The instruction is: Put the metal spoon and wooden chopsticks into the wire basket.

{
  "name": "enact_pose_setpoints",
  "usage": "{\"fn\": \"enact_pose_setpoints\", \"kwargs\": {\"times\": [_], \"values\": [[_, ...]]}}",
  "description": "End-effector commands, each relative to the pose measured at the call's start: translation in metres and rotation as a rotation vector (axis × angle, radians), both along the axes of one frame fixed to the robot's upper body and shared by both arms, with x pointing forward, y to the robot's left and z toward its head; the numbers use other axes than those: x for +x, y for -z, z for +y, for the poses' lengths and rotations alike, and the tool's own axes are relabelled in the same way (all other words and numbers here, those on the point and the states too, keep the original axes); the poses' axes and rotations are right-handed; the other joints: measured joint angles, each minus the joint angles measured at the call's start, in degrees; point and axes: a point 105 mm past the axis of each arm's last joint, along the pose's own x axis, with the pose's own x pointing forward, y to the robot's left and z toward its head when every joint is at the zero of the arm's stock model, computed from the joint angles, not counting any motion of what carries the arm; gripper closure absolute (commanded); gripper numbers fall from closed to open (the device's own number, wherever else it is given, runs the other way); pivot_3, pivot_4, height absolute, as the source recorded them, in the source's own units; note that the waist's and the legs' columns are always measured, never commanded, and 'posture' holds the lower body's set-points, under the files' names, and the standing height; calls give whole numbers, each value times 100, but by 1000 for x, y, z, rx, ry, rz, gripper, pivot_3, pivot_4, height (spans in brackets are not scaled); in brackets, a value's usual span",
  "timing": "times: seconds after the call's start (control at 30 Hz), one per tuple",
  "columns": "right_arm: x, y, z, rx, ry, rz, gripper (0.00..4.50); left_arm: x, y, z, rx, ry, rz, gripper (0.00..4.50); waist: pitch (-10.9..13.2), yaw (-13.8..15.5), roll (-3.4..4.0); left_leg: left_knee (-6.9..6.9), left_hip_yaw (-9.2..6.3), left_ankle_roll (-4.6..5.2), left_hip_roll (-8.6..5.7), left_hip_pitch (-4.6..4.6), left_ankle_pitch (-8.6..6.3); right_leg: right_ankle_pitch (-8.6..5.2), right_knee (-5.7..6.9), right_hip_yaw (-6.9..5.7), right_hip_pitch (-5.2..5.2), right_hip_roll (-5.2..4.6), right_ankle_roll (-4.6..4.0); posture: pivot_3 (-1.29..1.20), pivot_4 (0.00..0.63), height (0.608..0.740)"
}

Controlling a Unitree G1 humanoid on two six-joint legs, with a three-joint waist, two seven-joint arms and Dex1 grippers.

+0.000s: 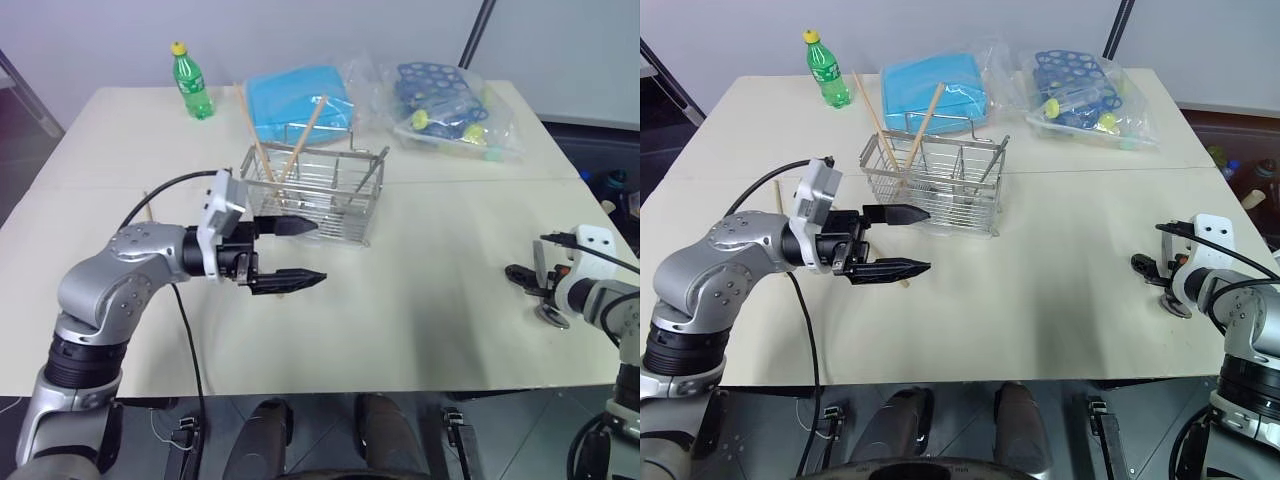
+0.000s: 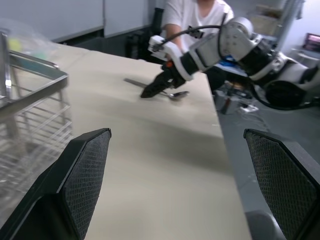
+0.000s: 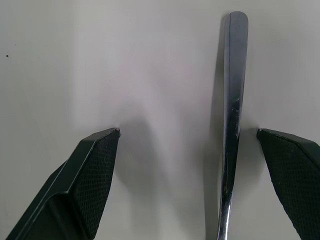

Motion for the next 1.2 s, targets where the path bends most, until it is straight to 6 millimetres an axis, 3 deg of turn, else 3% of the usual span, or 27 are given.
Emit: {"fn": "enact_pose_setpoints", "kwargs": {"times": [0.03, 0.23, 0.27, 0.33, 0.57, 0.77, 0.9, 1.03, 1.2], "values": [[0, -1, 3, 23, -14, 2, 0, -6, -5, -1, -1, 28, -20, 33, 0, 1, 0, 0, 0, 0, 0, 0, 0, 0, 0, 0, 0, 0, 0, 0, 150, 740], [-1, 0, 6, 38, -21, 11, 0, -4, -6, -2, -6, 21, -28, 33, 0, -3, 0, 0, 0, 0, 0, 0, 0, 0, 0, 0, 0, 0, 0, 0, 150, 740], [-1, 0, 6, 37, -21, 12, 252, -4, -7, -2, -5, 22, -30, 10, 0, -3, -1, 0, 0, 0, 0, 0, 0, 0, 0, 0, 0, 0, 0, 0, 150, 740], [-1, 1, 5, 37, -20, 14, 906, -3, -6, -1, 0, 23, -32, 0, 0, -8, -1, 0, 0, 0, 0, 0, 0, 0, 0, 0, 1, 0, 0, 0, 150, 740], [-2, 1, 5, 42, -20, 17, 4475, -1, -6, 2, 17, 28, -41, 0, -1, -22, -1, 0, 0, 0, 1, 2, 0, 0, 1, 0, 1, 1, 0, 0, 150, 740], [2, -3, 6, 35, -25, 1, 4475, -1, -3, 4, 30, 28, -44, 0, -1, -19, -2, 0, 0, 1, 1, 2, 0, 0, 0, 0, 3, 1, 0, 0, 150, 740], [19, -19, 9, -34, -2, -90, 4475, 0, -4, 6, 28, 22, -44, 0, 0, -39, 1, 0, 1, 1, 2, 4, 0, 0, 0, 0, 3, 1, 0, 0, 150, 740], [35, -47, 15, -152, 23, -236, 4475, 2, -11, 8, -4, 13, -27, 0, 3, -15, 8, 1, 1, 1, 1, 3, 0, 0, 1, 0, 2, 1, 0, 0, 150, 740], [56, -99, 41, -261, 10, -466, 4475, 11, -16, 14, 5, -31, -53, 0, 6, -28, 13, 1, 1, 0, 1, 0, 0, 0, 2, 0, -4, 1, 1, 0, 150, 740]]}}
